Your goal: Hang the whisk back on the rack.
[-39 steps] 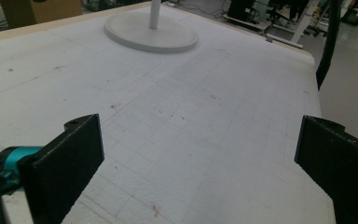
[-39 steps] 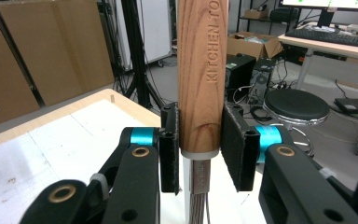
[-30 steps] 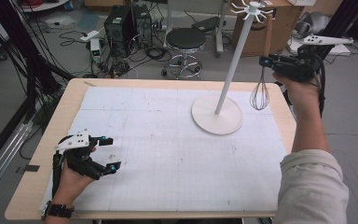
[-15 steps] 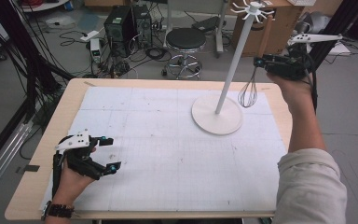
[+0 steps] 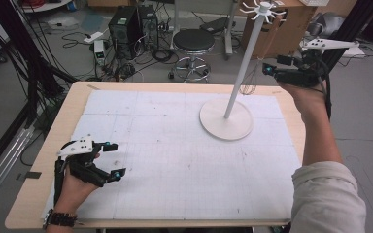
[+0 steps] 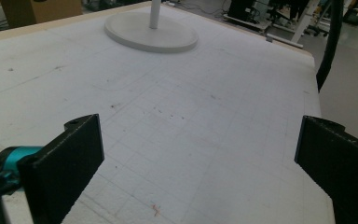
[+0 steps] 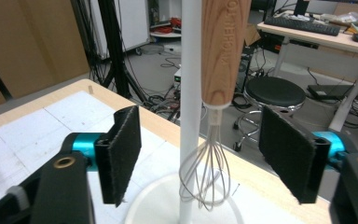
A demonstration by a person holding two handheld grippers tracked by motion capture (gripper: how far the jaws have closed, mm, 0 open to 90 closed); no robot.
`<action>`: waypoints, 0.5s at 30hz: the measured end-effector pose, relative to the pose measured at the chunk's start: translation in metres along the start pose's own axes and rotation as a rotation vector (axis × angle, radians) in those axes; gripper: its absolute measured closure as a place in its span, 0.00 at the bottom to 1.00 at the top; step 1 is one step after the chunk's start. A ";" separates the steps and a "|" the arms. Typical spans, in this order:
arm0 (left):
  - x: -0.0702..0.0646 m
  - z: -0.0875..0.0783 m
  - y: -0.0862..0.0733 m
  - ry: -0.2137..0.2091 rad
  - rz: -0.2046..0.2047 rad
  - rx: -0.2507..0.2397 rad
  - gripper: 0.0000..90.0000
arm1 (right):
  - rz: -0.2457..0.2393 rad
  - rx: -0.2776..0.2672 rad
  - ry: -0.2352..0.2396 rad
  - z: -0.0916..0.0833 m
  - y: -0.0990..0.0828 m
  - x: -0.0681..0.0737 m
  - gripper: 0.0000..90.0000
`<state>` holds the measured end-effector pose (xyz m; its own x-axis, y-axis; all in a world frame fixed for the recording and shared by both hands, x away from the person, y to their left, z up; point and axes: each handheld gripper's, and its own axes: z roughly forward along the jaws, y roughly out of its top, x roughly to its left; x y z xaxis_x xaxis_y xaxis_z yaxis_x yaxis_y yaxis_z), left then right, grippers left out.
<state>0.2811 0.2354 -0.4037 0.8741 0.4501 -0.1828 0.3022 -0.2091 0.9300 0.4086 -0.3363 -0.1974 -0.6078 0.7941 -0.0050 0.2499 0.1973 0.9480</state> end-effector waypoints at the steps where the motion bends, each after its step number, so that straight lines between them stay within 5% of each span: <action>1: 0.000 0.000 0.000 0.004 0.002 0.000 0.02 | 0.006 -0.006 0.007 -0.001 0.000 0.001 0.29; 11: -0.001 -0.001 0.001 -0.001 0.004 -0.007 0.02 | -0.015 -0.082 0.082 -0.014 -0.004 0.014 0.28; 15: -0.002 -0.001 0.002 -0.004 0.007 -0.009 0.02 | -0.009 -0.069 0.098 -0.018 -0.012 0.018 0.21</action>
<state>0.2799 0.2353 -0.4012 0.8777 0.4451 -0.1777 0.2926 -0.2041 0.9342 0.3812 -0.3343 -0.2035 -0.6810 0.7321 0.0145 0.1939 0.1612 0.9677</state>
